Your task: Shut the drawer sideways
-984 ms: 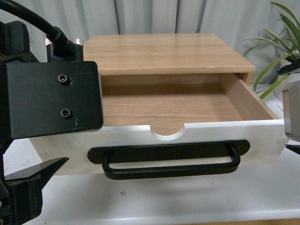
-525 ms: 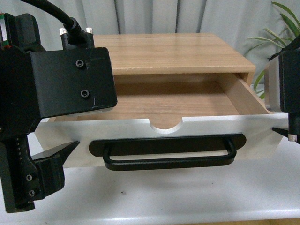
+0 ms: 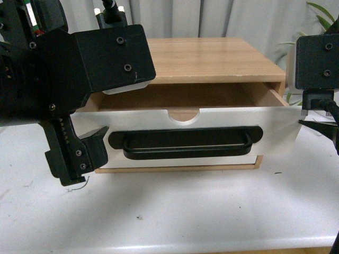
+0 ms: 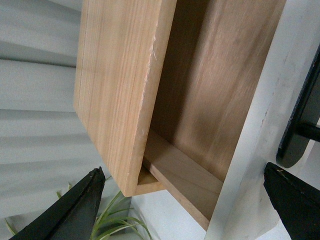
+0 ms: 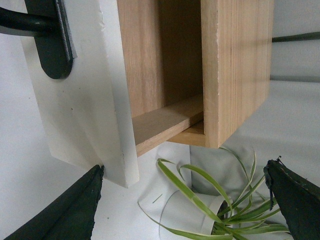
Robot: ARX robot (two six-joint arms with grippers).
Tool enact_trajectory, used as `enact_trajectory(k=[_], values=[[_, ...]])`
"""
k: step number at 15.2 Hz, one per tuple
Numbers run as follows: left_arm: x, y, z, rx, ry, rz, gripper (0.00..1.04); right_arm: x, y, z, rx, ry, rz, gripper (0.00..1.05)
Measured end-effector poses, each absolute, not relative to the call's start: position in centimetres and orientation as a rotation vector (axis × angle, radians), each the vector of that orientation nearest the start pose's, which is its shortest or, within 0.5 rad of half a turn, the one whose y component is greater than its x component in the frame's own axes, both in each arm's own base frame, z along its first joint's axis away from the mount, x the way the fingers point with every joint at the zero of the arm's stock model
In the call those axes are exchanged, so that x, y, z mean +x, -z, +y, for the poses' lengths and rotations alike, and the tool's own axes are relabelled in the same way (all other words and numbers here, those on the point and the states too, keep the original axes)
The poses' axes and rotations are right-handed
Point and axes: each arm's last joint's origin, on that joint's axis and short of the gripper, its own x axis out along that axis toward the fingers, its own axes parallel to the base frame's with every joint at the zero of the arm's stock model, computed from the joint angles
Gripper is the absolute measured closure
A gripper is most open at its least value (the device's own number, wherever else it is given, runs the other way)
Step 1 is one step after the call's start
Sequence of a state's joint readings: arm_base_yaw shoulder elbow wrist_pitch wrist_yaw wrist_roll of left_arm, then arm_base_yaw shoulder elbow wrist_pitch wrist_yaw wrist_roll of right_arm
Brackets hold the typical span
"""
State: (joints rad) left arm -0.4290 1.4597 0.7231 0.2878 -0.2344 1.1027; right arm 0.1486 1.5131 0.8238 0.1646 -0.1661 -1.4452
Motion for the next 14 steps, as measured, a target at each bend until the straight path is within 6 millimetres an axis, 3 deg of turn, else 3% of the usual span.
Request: enact_trajectory(k=[2, 8, 11, 14], values=[[28.3, -20.1, -12.5, 1.221, 0.394, 0.268, 0.07, 32.5, -20.3, 5.2, -1.368, -0.647, 0.229, 0.06], [29.9, -19.1, -12.9, 1.204, 0.358, 0.279, 0.07, 35.4, -21.0, 5.9, -1.354, -0.607, 0.172, 0.06], [33.1, -18.9, -13.4, 1.19, 0.271, 0.263, 0.07, 37.5, -20.8, 6.5, -1.334, -0.594, 0.151, 0.06], [34.1, -19.1, -13.7, 1.175, 0.228, 0.244, 0.07, 38.3, -20.5, 6.6, -1.323, -0.564, 0.138, 0.06]])
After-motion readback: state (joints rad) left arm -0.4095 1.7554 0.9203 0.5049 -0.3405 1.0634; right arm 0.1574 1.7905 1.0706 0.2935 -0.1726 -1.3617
